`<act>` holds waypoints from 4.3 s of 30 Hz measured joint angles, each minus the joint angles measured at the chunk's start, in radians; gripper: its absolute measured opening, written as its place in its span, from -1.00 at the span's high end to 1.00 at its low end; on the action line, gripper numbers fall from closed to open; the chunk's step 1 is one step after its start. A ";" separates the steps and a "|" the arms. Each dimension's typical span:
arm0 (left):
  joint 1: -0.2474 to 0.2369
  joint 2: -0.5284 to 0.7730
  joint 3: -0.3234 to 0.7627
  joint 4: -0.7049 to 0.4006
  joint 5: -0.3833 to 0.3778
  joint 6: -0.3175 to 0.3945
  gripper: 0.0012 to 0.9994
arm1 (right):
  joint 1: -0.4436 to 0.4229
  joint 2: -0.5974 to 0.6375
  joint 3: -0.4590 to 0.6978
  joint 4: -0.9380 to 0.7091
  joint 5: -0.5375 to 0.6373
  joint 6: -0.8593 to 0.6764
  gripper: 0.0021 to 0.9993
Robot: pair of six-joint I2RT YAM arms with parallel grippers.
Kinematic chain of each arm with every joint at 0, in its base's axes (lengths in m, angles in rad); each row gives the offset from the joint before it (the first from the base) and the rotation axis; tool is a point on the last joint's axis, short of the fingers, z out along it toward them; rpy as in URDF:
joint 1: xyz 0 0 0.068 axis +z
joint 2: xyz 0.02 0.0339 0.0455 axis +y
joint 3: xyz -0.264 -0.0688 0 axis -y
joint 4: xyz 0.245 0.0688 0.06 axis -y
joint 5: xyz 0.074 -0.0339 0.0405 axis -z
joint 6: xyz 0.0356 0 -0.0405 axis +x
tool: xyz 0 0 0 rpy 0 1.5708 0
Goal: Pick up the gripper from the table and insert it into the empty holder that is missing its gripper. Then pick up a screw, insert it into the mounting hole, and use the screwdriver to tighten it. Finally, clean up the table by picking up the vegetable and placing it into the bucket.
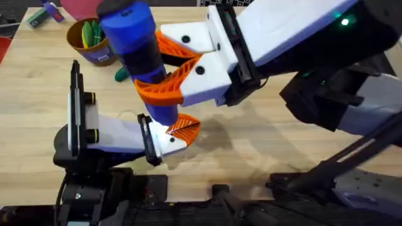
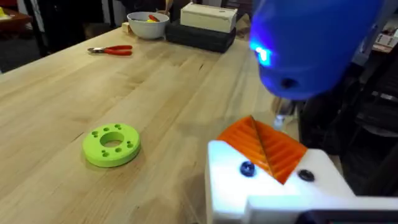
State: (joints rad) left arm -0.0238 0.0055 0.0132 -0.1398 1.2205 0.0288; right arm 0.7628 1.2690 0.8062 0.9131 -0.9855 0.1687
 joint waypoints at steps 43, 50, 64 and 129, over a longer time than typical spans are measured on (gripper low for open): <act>0.000 0.000 0.000 0.000 0.000 0.000 0.98 | 0.030 0.060 0.009 -0.004 -0.016 -0.092 0.95; 0.000 0.000 0.000 0.000 0.000 0.000 0.98 | 0.026 0.060 0.010 -0.009 -0.019 -0.098 0.95; 0.000 0.000 0.000 0.000 0.000 0.000 0.98 | 0.021 0.061 0.010 -0.013 -0.019 -0.114 0.95; 0.000 0.000 0.000 0.000 -0.001 0.000 0.98 | -0.316 0.059 0.575 -1.334 0.236 -0.339 0.95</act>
State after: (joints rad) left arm -0.0238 0.0051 0.0132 -0.1398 1.2198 0.0288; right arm 0.4472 1.3277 1.3814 -0.4210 -0.7492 -0.1701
